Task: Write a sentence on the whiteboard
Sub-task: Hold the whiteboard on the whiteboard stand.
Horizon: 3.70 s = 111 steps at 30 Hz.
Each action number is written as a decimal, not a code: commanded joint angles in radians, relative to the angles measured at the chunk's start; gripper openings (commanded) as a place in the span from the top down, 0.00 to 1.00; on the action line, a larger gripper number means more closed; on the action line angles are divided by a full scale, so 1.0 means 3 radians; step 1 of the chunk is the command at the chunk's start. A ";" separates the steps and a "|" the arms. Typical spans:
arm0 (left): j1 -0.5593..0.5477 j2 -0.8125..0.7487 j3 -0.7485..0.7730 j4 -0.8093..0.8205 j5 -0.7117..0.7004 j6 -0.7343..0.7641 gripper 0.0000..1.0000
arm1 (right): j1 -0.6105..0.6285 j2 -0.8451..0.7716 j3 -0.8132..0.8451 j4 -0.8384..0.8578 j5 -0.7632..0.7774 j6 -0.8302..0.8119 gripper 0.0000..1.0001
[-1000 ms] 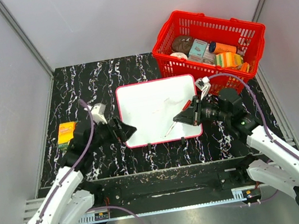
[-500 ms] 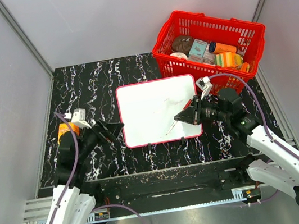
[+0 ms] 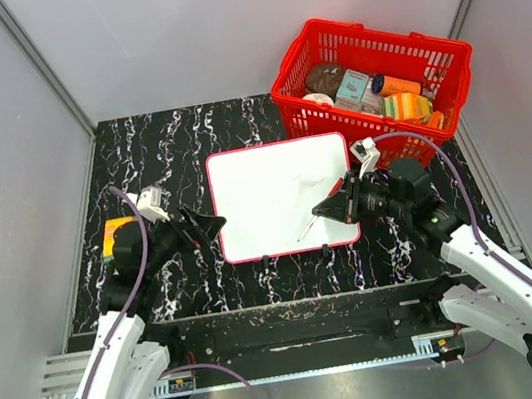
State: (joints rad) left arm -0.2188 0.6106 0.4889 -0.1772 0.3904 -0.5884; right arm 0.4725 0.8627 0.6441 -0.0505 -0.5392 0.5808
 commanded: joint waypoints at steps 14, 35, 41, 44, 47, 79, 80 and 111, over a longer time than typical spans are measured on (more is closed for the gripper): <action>0.0019 -0.0199 -0.0039 0.0515 0.0161 0.0182 0.01 | 0.0020 -0.0053 0.0205 -0.0082 0.0100 -0.0162 1.00; 0.0019 0.0854 0.0170 0.0754 0.0074 0.0105 0.01 | 0.0020 -0.0063 0.0215 -0.0154 0.0125 -0.0208 1.00; 0.0024 0.0859 0.0273 0.0657 -0.0048 0.0202 0.01 | 0.0020 -0.0104 0.0210 -0.0205 0.0166 -0.0228 1.00; 0.0024 0.0813 0.0334 0.0520 -0.0125 0.0284 0.01 | 0.0020 -0.0099 0.0200 -0.0215 0.0176 -0.0233 1.00; 0.0024 0.0782 0.0365 0.0422 -0.0156 0.0340 0.01 | 0.0020 -0.0079 0.0195 -0.0215 0.0171 -0.0233 1.00; 0.0197 0.1866 0.0569 0.1245 0.0263 0.0621 0.01 | 0.0020 -0.0048 0.0205 -0.0210 0.0181 -0.0249 1.00; 0.0203 0.1892 0.0589 0.1250 0.0278 0.0682 0.01 | 0.0020 -0.0048 0.0210 -0.0210 0.0187 -0.0249 1.00; 0.0458 0.3303 0.0723 0.2846 0.2201 0.0346 0.78 | 0.0020 0.0070 0.0318 -0.0302 0.0243 -0.0376 1.00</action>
State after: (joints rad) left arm -0.0788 1.5936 0.6746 0.5941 0.9695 -0.5037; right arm 0.4725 0.8791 0.6865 -0.1635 -0.4824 0.4915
